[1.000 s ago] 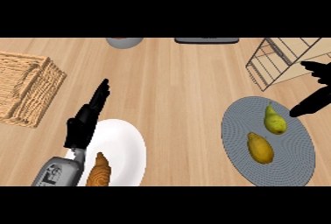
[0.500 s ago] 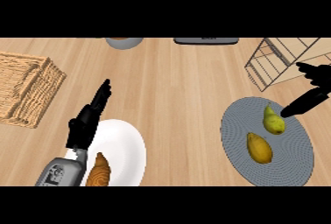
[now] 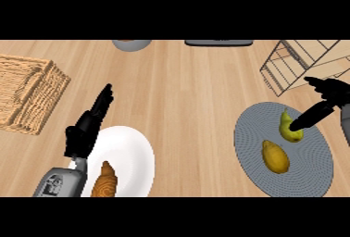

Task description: Pick the pear from the placemat and place it in the tiered shelf

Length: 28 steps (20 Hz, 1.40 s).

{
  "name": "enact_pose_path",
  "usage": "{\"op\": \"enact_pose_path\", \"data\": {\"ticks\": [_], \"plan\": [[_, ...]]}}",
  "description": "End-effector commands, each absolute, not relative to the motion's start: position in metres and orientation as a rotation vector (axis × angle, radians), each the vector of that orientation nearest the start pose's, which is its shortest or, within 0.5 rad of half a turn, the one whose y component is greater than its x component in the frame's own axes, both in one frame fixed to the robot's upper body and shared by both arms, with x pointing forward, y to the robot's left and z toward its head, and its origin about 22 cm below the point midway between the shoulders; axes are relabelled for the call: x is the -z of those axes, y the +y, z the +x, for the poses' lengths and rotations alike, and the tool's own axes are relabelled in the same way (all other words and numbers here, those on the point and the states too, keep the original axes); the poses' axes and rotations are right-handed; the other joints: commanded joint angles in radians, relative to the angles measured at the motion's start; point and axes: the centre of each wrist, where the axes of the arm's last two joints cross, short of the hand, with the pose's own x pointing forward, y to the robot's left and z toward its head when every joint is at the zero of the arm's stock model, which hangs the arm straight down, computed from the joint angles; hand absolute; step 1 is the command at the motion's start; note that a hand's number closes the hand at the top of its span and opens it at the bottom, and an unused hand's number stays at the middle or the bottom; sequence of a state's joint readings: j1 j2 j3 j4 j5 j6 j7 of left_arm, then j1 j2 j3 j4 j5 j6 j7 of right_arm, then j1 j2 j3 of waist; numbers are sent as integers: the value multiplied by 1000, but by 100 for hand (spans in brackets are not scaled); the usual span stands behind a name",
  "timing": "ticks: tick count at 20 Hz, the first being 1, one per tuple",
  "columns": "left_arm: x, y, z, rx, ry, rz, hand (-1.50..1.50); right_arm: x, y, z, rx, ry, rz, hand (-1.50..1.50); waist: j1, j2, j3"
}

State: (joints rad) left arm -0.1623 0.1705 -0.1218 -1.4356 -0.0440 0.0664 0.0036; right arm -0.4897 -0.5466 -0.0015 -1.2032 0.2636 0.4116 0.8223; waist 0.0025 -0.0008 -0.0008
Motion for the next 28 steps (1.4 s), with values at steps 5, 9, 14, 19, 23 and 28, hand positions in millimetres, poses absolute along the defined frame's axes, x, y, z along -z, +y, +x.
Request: {"op": "enact_pose_path", "data": {"ticks": [5, 9, 14, 19, 23, 28], "plan": [[-16, 214, 282, 254, -1581, 113, 0, -105, -326, 362, -654, -638, -633, -150, 1, 1, 1], [-33, 236, 299, 263, -1586, 103, 0, -94, -325, 359, -678, -599, -657, -150, -1, 1, 1], [-20, 219, 283, 269, -1575, 113, 0, -66, -347, 353, -683, -596, -667, -150, 2, 1, 1], [-34, 214, 286, 260, -1577, 83, 0, -57, -332, 364, -693, -581, -659, -150, 5, 2, 1], [-22, 228, 281, 256, -1588, 106, 0, -52, -331, 362, -688, -560, -660, -150, 3, 2, 1], [-31, 228, 287, 280, -1571, 116, 0, -43, -338, 339, -701, -577, -639, -150, -3, -1, 1]]}}
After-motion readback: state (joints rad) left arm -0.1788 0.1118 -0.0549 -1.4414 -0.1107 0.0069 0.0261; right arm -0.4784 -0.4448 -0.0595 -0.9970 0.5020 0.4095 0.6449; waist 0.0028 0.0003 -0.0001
